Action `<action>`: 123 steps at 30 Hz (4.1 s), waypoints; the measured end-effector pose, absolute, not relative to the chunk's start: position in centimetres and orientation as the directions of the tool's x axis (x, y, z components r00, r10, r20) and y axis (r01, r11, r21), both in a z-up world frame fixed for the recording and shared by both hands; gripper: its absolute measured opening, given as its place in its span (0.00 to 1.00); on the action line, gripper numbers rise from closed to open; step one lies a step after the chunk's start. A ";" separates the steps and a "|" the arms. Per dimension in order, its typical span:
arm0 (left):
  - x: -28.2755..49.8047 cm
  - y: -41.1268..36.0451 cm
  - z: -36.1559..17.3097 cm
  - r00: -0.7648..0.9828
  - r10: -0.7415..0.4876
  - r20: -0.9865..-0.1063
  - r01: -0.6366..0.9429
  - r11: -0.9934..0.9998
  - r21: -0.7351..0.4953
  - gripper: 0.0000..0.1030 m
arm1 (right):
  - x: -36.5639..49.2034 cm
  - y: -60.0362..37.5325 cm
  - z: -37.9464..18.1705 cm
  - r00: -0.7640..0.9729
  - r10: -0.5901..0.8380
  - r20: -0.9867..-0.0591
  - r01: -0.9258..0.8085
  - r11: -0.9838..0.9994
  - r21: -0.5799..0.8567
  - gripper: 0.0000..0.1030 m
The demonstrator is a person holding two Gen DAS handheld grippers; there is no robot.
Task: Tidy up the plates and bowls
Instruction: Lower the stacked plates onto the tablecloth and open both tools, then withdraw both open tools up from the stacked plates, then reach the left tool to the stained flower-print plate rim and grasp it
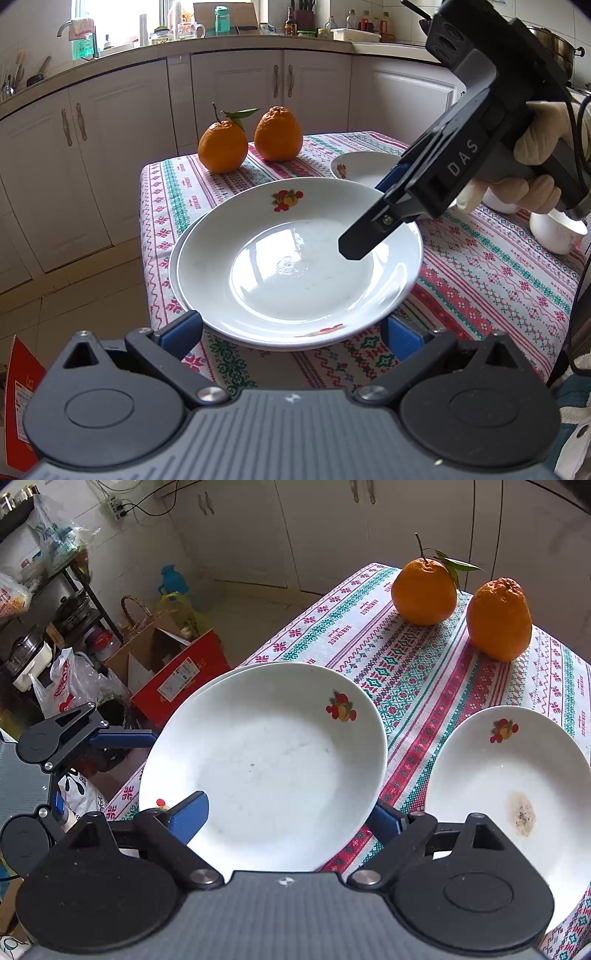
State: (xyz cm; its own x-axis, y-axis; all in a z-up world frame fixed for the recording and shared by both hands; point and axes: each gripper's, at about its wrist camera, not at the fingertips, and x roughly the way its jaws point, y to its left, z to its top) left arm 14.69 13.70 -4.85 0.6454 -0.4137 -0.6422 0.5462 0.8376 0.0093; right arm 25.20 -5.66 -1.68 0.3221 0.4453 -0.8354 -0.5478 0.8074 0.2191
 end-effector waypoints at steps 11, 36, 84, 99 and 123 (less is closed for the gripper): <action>14.7 13.7 -5.0 0.649 -0.405 -0.645 0.542 0.840 0.018 0.99 | 24.4 -6.0 -2.4 0.337 0.440 -0.833 -0.525 0.822 0.222 0.92; 12.2 8.5 2.7 0.670 -0.521 -0.529 0.611 0.792 -0.007 0.99 | 16.7 -15.0 -7.0 0.651 0.055 -0.757 -0.179 0.980 -0.083 1.00; 33.9 -8.0 -3.4 0.399 -0.422 -0.814 0.755 0.655 0.030 0.99 | 19.6 -18.0 -8.0 0.710 0.063 -0.701 -0.127 0.991 -0.040 1.00; 37.7 -9.4 -5.1 0.250 -0.405 -0.879 0.807 0.588 -0.042 0.81 | 21.0 -18.4 -8.1 0.711 0.117 -0.694 -0.167 0.986 -0.005 0.96; 38.9 -10.8 -5.2 0.153 -0.399 -0.904 0.852 0.516 -0.084 0.64 | 20.9 -18.5 -7.6 0.706 0.140 -0.694 -0.206 0.979 -0.012 0.88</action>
